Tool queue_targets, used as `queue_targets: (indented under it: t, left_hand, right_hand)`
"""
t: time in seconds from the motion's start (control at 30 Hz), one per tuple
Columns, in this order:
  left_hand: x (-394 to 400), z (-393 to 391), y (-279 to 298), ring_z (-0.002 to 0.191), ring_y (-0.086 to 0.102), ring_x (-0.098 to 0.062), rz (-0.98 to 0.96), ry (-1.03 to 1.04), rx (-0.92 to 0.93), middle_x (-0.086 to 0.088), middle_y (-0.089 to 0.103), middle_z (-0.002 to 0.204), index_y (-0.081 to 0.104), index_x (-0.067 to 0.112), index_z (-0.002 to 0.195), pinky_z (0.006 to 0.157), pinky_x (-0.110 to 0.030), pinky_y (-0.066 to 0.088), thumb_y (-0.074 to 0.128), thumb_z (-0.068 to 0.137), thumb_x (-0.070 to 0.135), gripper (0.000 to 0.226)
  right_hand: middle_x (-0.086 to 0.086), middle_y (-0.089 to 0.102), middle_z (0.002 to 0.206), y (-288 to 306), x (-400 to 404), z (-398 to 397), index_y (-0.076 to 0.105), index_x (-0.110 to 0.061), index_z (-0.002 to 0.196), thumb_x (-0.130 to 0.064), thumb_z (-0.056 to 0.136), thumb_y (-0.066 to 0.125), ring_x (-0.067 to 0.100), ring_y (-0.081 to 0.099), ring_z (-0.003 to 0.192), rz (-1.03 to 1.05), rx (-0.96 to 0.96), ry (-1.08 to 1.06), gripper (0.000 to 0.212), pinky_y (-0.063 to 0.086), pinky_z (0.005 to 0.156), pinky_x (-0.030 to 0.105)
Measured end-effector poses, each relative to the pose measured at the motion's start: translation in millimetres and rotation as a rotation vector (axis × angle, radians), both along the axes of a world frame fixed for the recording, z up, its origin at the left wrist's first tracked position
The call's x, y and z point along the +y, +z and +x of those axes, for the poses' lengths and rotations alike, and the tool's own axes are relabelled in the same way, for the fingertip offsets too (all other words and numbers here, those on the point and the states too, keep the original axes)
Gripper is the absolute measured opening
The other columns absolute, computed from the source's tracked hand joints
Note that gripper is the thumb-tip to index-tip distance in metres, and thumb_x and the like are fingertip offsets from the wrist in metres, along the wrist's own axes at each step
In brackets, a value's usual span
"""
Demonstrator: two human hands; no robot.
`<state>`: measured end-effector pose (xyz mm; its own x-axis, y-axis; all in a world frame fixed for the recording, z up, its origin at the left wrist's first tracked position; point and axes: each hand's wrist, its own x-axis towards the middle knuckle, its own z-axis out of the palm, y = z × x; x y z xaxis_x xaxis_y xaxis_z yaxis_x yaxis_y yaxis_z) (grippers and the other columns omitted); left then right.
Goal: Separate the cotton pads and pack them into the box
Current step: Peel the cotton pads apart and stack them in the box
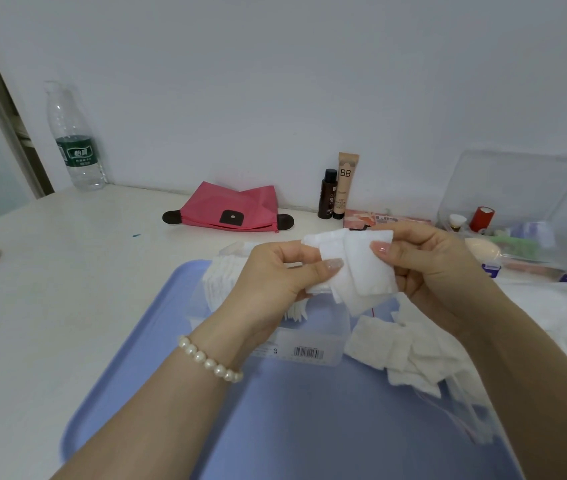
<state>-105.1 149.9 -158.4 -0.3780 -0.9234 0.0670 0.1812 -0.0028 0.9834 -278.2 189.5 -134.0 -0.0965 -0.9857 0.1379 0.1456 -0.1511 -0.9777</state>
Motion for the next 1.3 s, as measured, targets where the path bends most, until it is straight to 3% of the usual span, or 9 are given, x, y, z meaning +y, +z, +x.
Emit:
queue_targets:
  t: [0.13, 0.23, 0.37, 0.57, 0.67, 0.77, 1.03, 1.17, 1.3]
  left_hand:
    - [0.1, 0.0, 0.6, 0.059, 0.061, -0.015, 0.0, 0.01, 0.009, -0.004, 0.068, 0.068, 0.065, 0.004, 0.065, 0.059, -0.023, 0.052, 0.071, 0.075, 0.006, 0.012]
    - [-1.0, 0.1, -0.3, 0.06, 0.062, -0.015, -0.001, 0.018, 0.013, -0.004, 0.069, 0.068, 0.066, 0.006, 0.065, 0.061, -0.024, 0.053, 0.071, 0.074, 0.007, 0.01]
    - [-1.6, 0.2, 0.4, 0.062, 0.061, -0.016, 0.002, 0.033, 0.008, -0.003, 0.069, 0.068, 0.067, 0.006, 0.066, 0.065, -0.025, 0.053, 0.073, 0.071, 0.01, 0.008]
    - [0.0, 0.4, -0.1, 0.072, 0.061, -0.025, -0.007, 0.03, 0.01, -0.008, 0.069, 0.074, 0.069, 0.007, 0.067, 0.076, -0.036, 0.05, 0.076, 0.057, 0.022, 0.019]
    - [0.0, 0.0, 0.5, 0.068, 0.062, -0.022, -0.001, 0.023, 0.02, -0.006, 0.07, 0.072, 0.071, 0.008, 0.066, 0.071, -0.032, 0.052, 0.073, 0.069, 0.009, 0.004]
    - [-0.9, -0.9, -0.3, 0.063, 0.062, -0.018, -0.019, 0.035, 0.018, -0.004, 0.069, 0.072, 0.069, 0.006, 0.07, 0.062, -0.025, 0.053, 0.066, 0.079, 0.0, 0.012]
    - [0.8, -0.6, 1.1, 0.065, 0.058, -0.021, -0.019, 0.026, 0.018, -0.006, 0.065, 0.068, 0.068, 0.009, 0.065, 0.065, -0.028, 0.05, 0.062, 0.082, -0.001, 0.021]
    - [1.1, -0.4, 1.5, 0.076, 0.05, -0.03, -0.014, 0.023, 0.024, -0.013, 0.06, 0.074, 0.071, 0.013, 0.058, 0.074, -0.042, 0.041, 0.07, 0.076, 0.004, 0.02]
    - [2.8, -0.9, 3.0, 0.076, 0.047, -0.03, 0.001, 0.008, 0.04, -0.015, 0.057, 0.076, 0.071, 0.008, 0.063, 0.075, -0.043, 0.036, 0.072, 0.073, 0.008, 0.01]
  right_hand:
    - [0.002, 0.074, 0.083, -1.4, -2.1, -6.7, 0.075, -0.01, 0.074, -0.013, 0.066, 0.067, 0.014, 0.07, 0.074, 0.001, 0.02, -0.042, 0.012, 0.058, 0.061, 0.027]
    - [0.004, 0.074, 0.084, 1.9, -1.0, -13.6, 0.076, -0.012, 0.07, -0.024, 0.05, 0.073, 0.015, 0.07, 0.077, -0.02, -0.082, -0.05, 0.024, 0.057, 0.064, 0.026]
    - [0.001, 0.072, 0.067, 16.8, 8.6, -19.6, 0.076, -0.013, 0.061, -0.023, 0.045, 0.07, 0.008, 0.069, 0.062, -0.06, -0.148, -0.024, 0.02, 0.053, 0.054, 0.019]
    - [0.001, 0.071, 0.063, 17.1, 10.3, -0.1, 0.074, -0.012, 0.059, -0.013, 0.053, 0.071, 0.01, 0.065, 0.055, -0.021, 0.114, 0.009, 0.007, 0.052, 0.05, 0.019]
    - [0.001, 0.071, 0.064, 11.9, 6.2, 4.1, 0.074, -0.016, 0.058, -0.013, 0.052, 0.071, 0.013, 0.065, 0.059, 0.004, 0.214, -0.065, 0.007, 0.054, 0.051, 0.024]
    - [0.002, 0.071, 0.064, 10.2, 5.8, 7.8, 0.071, -0.012, 0.063, -0.012, 0.054, 0.072, 0.013, 0.064, 0.057, 0.01, 0.239, -0.108, 0.009, 0.053, 0.052, 0.025]
    - [0.001, 0.066, 0.058, 7.6, 6.2, 16.1, 0.067, -0.004, 0.073, 0.003, 0.069, 0.075, 0.006, 0.057, 0.046, -0.095, 0.393, -0.193, 0.011, 0.048, 0.044, 0.016]
    - [-0.001, 0.059, 0.072, 5.0, 5.4, 14.8, 0.066, -0.019, 0.076, 0.001, 0.069, 0.076, 0.001, 0.048, 0.06, -0.213, 0.632, -0.182, 0.023, 0.042, 0.055, 0.011]
    - [-0.011, 0.053, 0.092, 4.1, 7.0, 11.1, 0.065, -0.037, 0.081, -0.013, 0.075, 0.071, -0.002, 0.046, 0.079, -0.252, 0.915, -0.149, 0.026, 0.033, 0.066, 0.005]
